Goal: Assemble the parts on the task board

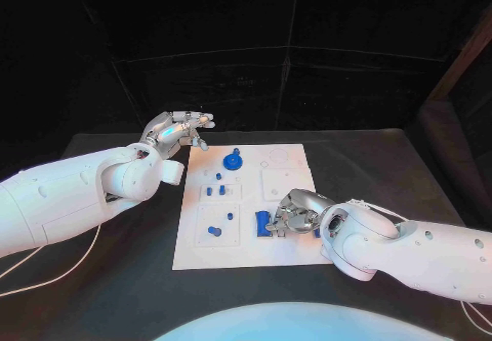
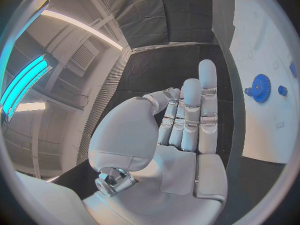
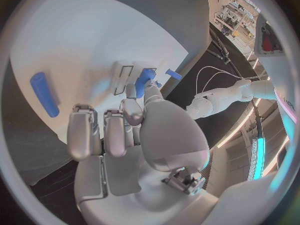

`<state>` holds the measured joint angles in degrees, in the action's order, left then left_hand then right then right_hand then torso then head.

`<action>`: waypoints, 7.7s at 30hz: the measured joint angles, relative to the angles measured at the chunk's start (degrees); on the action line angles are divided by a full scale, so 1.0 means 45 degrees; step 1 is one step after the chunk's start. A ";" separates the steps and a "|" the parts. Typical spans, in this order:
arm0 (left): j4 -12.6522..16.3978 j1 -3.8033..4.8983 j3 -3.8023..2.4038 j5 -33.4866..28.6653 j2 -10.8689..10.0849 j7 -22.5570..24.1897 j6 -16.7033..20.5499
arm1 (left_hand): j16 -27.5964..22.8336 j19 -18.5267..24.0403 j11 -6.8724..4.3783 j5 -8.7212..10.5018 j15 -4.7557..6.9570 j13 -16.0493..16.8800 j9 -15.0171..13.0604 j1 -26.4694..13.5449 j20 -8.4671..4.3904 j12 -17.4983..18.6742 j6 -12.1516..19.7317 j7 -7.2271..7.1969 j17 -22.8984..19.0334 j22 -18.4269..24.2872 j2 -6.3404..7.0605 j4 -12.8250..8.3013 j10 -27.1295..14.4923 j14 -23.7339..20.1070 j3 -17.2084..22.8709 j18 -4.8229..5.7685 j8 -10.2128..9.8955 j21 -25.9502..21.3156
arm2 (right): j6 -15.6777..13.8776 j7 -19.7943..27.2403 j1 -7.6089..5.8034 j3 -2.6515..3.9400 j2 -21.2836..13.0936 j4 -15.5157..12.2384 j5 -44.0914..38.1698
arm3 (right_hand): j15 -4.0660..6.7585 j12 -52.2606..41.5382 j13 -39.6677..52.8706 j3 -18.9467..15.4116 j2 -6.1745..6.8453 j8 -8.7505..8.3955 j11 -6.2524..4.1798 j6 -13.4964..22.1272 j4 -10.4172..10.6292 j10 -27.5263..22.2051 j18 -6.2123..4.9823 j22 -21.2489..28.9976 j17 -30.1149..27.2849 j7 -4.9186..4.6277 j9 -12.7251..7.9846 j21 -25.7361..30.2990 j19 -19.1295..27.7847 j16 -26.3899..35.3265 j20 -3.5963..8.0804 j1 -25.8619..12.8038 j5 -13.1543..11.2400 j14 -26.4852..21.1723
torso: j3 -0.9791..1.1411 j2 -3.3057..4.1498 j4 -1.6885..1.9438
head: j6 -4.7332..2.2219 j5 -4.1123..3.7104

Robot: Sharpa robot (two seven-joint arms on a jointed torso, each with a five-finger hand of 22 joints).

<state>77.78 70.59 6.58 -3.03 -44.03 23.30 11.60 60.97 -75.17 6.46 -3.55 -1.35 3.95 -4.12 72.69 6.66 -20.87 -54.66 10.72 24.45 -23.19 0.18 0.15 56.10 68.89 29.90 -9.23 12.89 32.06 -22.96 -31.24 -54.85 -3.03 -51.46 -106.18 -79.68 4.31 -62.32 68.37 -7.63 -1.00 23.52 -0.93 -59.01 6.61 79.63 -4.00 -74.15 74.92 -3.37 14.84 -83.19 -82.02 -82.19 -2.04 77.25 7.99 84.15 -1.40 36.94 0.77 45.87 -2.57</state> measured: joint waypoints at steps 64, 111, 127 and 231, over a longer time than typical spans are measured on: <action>0.0076 0.0000 0.0005 0.0001 -0.0103 -0.0003 0.0007 | 0.0050 0.0000 0.0045 0.0000 0.0000 0.0000 0.0001 0.0000 0.0000 -0.0077 0.0000 0.0000 -0.0024 -0.0001 0.0000 -0.0034 -0.0045 0.0000 0.0104 0.0000 0.0056 0.0000 | 0.1744 -0.1124 -0.0138 0.0012 -0.2122 -0.0280 -0.1626 | -0.0141 0.0950 -0.0366 -0.1155 -0.0029 -0.1203 0.0251 0.0112 0.0178 -0.0162 0.0000 0.0329 -0.0378 -0.0292 -0.0163 0.0104 0.0073 0.0218 -0.0163 0.0217 0.1322 -0.0049 | -0.0031 -0.0013 -0.0259 | -0.0027 -0.0553; 0.0052 -0.0018 0.0009 0.0002 -0.0093 0.0029 -0.0064 | 0.0049 0.0000 0.0045 0.0000 0.0000 0.0000 -0.0043 -0.0049 0.0000 -0.0197 0.0000 0.0000 -0.0070 0.0006 0.0049 -0.0123 -0.0045 0.0000 0.0265 0.0000 0.0258 -0.0065 | -0.0549 -0.1079 0.0032 -0.0028 -0.1540 -0.0851 -0.0322 | -0.0141 0.1447 -0.0547 -0.0221 -0.0650 -0.2085 0.0205 -0.0094 0.0277 -0.0389 0.0000 0.0120 -0.0203 -0.0271 -0.0322 0.0215 0.0096 0.0305 -0.0090 0.0720 0.4706 -0.0049 | -0.0039 -0.0012 -0.0256 | -0.0043 -0.0336; 0.0071 -0.0019 0.0010 0.0002 -0.0089 0.0029 -0.0081 | 0.0049 0.0000 0.0045 0.0000 0.0000 0.0000 -0.0041 -0.0049 0.0000 -0.0196 0.0000 0.0000 -0.0083 0.0006 0.0048 -0.0157 -0.0045 0.0000 0.0298 0.0001 0.0257 -0.0065 | -0.0811 -0.0865 0.0032 -0.0030 -0.0603 -0.0391 0.1021 | -0.0137 0.1323 -0.0441 -0.0196 -0.0346 -0.2078 0.0114 -0.0457 0.0808 -0.0201 0.0000 0.0037 -0.0093 -0.0191 -0.0290 0.0157 0.0049 0.0257 -0.0044 0.0281 0.4663 -0.0045 | -0.0045 -0.0007 -0.0259 | -0.0026 -0.0260; -0.2800 -0.0693 -0.0004 -0.0975 0.1639 0.1568 -0.0142 | -1.1636 1.1699 0.1369 0.0000 -0.2366 -0.0083 0.0190 -0.0878 0.2251 0.3394 0.3111 0.0085 -0.4606 0.4512 0.0089 0.1394 -0.2308 -0.5644 -0.4699 -0.0010 -0.2070 -0.6510 | -0.0831 1.1458 -0.1281 0.0490 0.2722 0.7951 1.3713 | -0.2560 1.3014 -1.4200 -0.0585 -0.0721 -0.4388 0.2163 0.0986 0.0301 -0.4160 -0.1293 1.5031 -1.5299 -0.1518 -0.2190 1.5434 0.5953 1.7359 -0.2484 0.2563 0.0817 -0.5001 | -0.0192 -0.1132 -0.0321 | -0.1849 -0.0223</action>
<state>65.18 67.48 6.56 -7.42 -36.66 30.36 10.97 8.61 -22.52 12.62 -3.55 -12.00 3.58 -3.26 68.74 16.79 -5.60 -40.67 11.11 3.72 -2.88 0.58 6.42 45.71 43.50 8.75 -9.28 3.57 2.76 -26.70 20.33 -60.61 -0.83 -39.21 -70.39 -17.97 -7.21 -3.76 4.47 -10.27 -4.25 3.77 8.81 -54.58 7.97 60.91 -9.82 -6.51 6.07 -10.20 4.98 -13.74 -55.24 -4.08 -13.22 88.78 11.67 61.65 -2.26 31.84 -0.67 37.55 -3.58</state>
